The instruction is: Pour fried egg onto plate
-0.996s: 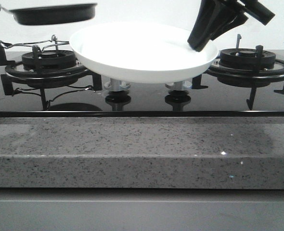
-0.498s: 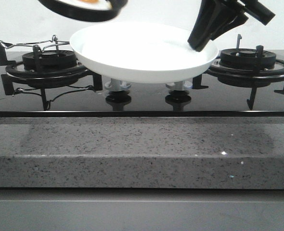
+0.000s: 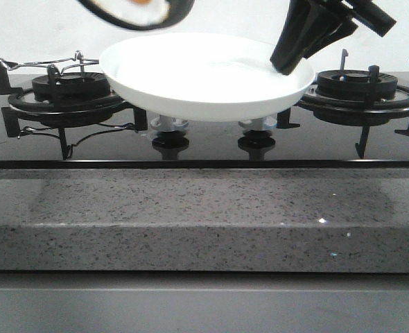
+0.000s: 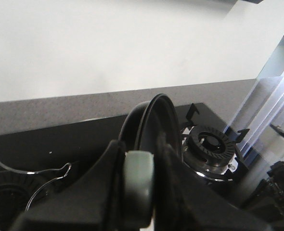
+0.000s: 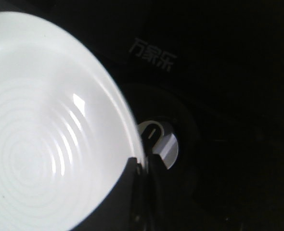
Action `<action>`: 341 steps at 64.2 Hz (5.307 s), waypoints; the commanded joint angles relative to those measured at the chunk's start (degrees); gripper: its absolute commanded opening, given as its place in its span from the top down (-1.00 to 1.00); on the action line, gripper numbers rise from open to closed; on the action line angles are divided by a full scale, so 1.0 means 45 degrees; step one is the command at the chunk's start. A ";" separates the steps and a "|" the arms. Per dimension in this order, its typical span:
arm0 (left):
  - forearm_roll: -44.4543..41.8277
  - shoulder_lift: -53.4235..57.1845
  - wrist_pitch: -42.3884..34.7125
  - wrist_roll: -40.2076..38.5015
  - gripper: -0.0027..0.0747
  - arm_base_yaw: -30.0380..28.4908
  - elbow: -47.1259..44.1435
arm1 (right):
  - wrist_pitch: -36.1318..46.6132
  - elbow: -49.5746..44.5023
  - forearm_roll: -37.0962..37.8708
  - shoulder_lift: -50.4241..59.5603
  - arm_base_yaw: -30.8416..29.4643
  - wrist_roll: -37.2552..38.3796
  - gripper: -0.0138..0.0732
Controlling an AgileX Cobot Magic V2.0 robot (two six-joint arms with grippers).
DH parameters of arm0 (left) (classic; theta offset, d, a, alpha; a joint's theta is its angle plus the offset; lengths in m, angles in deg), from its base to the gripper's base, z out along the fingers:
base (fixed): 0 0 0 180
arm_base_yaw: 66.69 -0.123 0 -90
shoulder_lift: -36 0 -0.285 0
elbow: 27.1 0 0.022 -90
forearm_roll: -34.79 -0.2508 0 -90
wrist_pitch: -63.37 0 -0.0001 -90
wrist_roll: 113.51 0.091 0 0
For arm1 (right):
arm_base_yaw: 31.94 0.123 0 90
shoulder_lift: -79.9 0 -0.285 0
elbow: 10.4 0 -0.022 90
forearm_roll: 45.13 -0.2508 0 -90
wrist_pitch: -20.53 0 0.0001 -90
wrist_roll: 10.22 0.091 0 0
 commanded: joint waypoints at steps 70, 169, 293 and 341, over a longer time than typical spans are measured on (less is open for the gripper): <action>0.0789 0.2896 -0.5300 0.6360 0.98 0.5317 -0.2613 | 0.0346 0.0291 -0.0572 0.0598 -0.0002 -0.0099 0.82; 0.9120 -0.5370 0.3374 -0.3447 0.98 -0.5533 -0.0695 | 0.0336 0.0291 -0.0572 0.0598 -0.0002 -0.0099 0.82; 0.5129 -0.6072 0.7501 -0.2544 0.06 -0.6574 -0.0695 | 0.0336 0.0291 -0.0572 0.0598 -0.0002 -0.0099 0.82; 0.1906 -0.3610 0.5496 -0.2603 0.98 -0.6393 -0.0695 | 0.0336 0.0291 -0.0572 0.0598 -0.0002 -0.0099 0.82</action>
